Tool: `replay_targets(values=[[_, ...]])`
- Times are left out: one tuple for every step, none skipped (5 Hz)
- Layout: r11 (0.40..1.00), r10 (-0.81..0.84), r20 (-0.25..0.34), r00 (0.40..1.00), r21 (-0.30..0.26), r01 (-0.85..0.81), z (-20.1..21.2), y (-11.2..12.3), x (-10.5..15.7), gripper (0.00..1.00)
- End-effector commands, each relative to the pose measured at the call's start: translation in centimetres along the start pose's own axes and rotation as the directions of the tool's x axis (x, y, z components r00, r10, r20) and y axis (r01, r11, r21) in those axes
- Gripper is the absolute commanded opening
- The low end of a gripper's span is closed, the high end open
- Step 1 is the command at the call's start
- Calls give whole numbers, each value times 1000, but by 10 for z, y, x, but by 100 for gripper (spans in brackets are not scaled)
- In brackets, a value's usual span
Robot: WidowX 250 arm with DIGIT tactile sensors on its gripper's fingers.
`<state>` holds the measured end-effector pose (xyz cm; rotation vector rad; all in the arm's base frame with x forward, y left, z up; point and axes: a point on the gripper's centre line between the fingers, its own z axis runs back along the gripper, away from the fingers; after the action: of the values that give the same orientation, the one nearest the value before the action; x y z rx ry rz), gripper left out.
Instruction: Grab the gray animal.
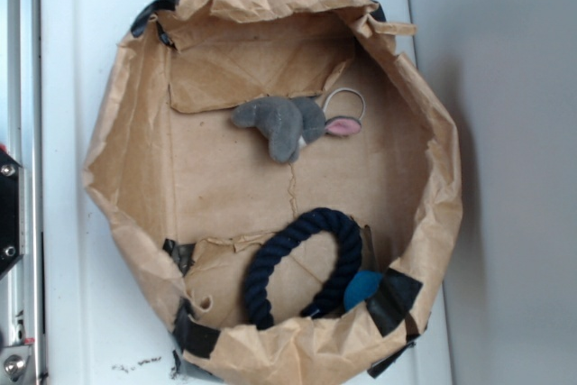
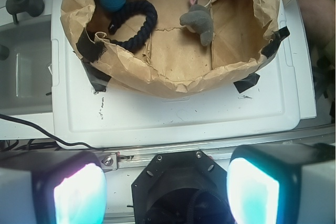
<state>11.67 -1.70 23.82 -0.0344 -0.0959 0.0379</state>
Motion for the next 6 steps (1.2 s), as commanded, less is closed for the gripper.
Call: replay_targets(values=[[1000,0,0,1000,0,0,0,0,0,100],[999,4,2,1000,-36,-4,-5,0,35,100],[999,9,-28,1000,-50,-11,-29,10,70,100],[998,5,-27,1000,-63,-6,-48,25,94,100],[999,10,-17,1000,-52,-10,-81,42,114,100],[999,10,-17,1000,-52,-10,-81,42,114,100]])
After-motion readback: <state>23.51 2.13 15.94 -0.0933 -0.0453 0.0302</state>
